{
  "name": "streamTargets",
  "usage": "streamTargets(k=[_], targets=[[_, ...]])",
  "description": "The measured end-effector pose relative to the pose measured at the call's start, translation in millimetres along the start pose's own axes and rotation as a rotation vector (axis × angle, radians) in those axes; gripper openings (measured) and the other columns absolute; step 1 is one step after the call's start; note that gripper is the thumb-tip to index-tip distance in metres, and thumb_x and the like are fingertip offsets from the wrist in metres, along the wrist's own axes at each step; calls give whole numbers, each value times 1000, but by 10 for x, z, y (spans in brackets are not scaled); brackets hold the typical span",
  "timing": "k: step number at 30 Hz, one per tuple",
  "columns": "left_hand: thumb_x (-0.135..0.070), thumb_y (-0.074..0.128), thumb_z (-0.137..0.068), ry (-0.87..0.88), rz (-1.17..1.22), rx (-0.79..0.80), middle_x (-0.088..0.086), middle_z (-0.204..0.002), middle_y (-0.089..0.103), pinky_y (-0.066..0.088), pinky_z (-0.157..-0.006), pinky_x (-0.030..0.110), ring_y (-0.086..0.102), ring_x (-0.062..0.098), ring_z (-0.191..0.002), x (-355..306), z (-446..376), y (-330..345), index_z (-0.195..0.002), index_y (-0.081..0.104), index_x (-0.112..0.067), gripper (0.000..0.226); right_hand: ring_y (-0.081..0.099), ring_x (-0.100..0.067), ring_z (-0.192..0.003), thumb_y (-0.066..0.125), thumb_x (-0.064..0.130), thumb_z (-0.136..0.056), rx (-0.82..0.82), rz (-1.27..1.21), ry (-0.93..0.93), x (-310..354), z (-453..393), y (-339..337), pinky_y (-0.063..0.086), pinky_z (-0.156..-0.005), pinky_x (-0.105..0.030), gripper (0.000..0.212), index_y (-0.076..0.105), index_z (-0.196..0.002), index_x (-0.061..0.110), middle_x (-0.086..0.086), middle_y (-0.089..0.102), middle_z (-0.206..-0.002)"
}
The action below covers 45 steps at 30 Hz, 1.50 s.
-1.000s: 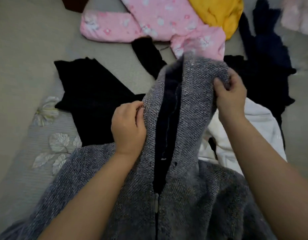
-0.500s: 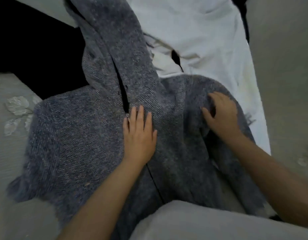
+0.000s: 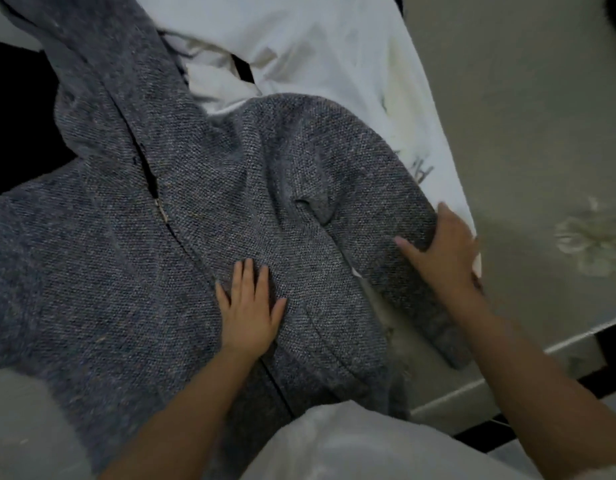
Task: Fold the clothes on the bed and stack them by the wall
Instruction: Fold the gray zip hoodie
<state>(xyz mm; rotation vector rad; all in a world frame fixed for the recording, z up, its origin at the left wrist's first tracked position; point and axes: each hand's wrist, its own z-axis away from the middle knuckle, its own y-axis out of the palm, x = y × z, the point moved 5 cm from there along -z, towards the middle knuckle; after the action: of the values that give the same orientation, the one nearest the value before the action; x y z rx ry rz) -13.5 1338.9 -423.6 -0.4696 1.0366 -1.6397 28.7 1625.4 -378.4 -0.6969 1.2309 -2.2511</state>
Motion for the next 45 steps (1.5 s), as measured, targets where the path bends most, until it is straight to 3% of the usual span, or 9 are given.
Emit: streamTargets(k=[4, 12, 18, 22, 25, 28, 35, 40, 45], targets=[[-47, 35, -94, -36, -21, -112, 13, -155, 5, -9, -111, 51, -5, 27, -143, -218, -187, -250, -146, 14, -8, 68, 54, -30, -108, 50, 26, -93, -109, -25, -57, 253, -348, -292, 13, -111, -47, 28, 62, -111, 10, -15, 65, -108], [-51, 30, -93, 147, -80, -177, 13, -154, -10, -5, -114, 41, -13, 26, -142, -1054, -887, -601, -147, 1, -9, 74, 51, -33, -111, 47, 26, -93, -552, -145, 22, -88, -1035, -1924, 25, -98, -36, 30, 63, -114, 13, -17, 62, -115], [-47, 28, -95, 111, -128, -153, 10, -155, -12, -2, -114, 43, -13, 25, -142, -1467, -1433, -858, -147, -6, -14, 70, 49, -32, -112, 43, 24, -94, -479, 69, -55, 109, -1579, -1965, 23, -98, -39, 28, 61, -112, 11, -17, 60, -116], [-54, 22, -94, 62, -176, -40, 8, -154, -17, -1, -115, 43, -15, 24, -142, -1288, -1560, -681, -146, -12, -15, 73, 27, -33, -133, 43, 34, -94, -201, 47, -6, -245, -1711, -1397, 25, -106, -49, 51, 33, -139, 11, -17, 31, -145], [-59, 16, -91, 54, -214, 16, 8, -151, -25, -7, -114, 42, -22, 23, -140, -1177, -1661, -504, -138, -27, -16, 77, 28, -36, -134, 46, 41, -92, -209, -174, 223, -795, -1737, -1042, 27, -108, -44, 65, 27, -141, 2, -23, 30, -145], [-61, 14, -90, 52, -242, 36, 9, -149, -31, -12, -112, 42, -27, 24, -137, -1124, -1719, -435, -124, -38, -15, 77, 42, -40, -124, 50, 44, -90, -152, -448, 584, -1107, -1764, -773, 35, -101, -41, 65, 43, -127, -9, -28, 46, -132], [-62, 13, -88, 69, -254, 35, 4, -127, -48, -21, -107, 40, -42, 21, -125, -1071, -1773, -368, -120, -40, -15, 78, 54, -29, -114, 71, 21, -79, -358, -1220, 759, -1061, -2097, -727, 46, -98, -38, 56, 47, -126, -1, -14, 54, -128], [-63, 9, -85, 88, -243, -5, 7, -137, -43, -23, -102, 38, -36, 24, -131, -1095, -1795, -384, -122, -38, -15, 77, 55, -26, -109, 52, 1, -90, -339, -1245, 522, -838, -2163, -900, 43, -99, -31, 8, 60, -92, 0, 1, 69, -82], [-60, 15, -90, 75, -221, 39, 13, -149, -29, -16, -110, 43, -27, 27, -137, -1141, -1764, -439, -138, -27, -12, 80, 41, -4, -61, 53, 8, -91, -464, -974, 95, -114, -1706, -1309, 36, -61, -19, 35, 47, -56, 13, 4, 47, -62]])
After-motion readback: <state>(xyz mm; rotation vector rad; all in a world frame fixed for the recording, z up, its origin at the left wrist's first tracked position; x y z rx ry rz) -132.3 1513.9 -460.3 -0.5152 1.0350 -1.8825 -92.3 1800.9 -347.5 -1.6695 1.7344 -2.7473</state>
